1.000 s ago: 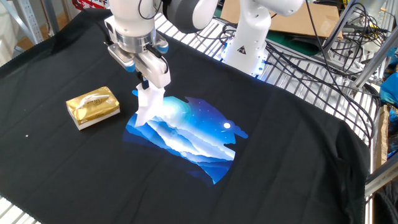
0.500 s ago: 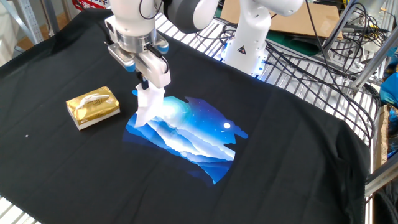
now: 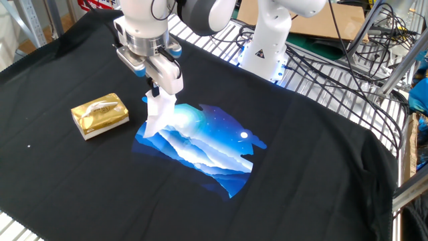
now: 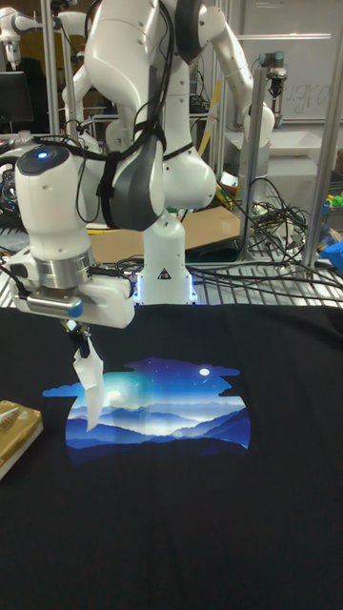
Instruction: Pull out a napkin
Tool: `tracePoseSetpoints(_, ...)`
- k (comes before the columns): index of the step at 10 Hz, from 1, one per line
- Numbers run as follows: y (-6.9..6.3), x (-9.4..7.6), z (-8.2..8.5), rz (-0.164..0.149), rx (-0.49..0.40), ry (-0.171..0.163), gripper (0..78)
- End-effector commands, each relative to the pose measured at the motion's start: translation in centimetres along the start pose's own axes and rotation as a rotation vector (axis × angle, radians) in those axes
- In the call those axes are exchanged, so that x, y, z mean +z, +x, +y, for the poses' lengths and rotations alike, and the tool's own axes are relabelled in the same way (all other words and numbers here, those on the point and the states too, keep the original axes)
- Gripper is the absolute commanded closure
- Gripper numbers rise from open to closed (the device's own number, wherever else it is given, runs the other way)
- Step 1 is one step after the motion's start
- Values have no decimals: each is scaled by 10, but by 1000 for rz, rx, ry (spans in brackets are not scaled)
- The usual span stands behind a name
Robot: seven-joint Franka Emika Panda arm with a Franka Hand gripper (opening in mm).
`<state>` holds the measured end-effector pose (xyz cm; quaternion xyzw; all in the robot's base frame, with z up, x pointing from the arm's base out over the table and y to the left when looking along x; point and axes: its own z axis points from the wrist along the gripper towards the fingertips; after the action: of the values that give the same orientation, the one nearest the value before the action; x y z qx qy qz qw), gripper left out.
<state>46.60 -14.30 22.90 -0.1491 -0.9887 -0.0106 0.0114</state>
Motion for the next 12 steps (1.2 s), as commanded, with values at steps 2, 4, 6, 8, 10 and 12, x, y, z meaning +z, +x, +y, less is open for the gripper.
tracePoseSetpoints(2, -3, -2, 0, -12, 0, -6, 750)
tracePoseSetpoints(4, -4, -2, -1, -11, 1, -5, 750)
tracePoseSetpoints(6, -4, -3, -1, -12, 6, -5, 750)
tracePoseSetpoints(8, -4, -3, -1, -14, 8, -4, 750)
tracePoseSetpoints(10, -4, -3, -1, -18, 12, -5, 750)
tracePoseSetpoints(12, -4, -3, -1, -19, 11, -7, 750)
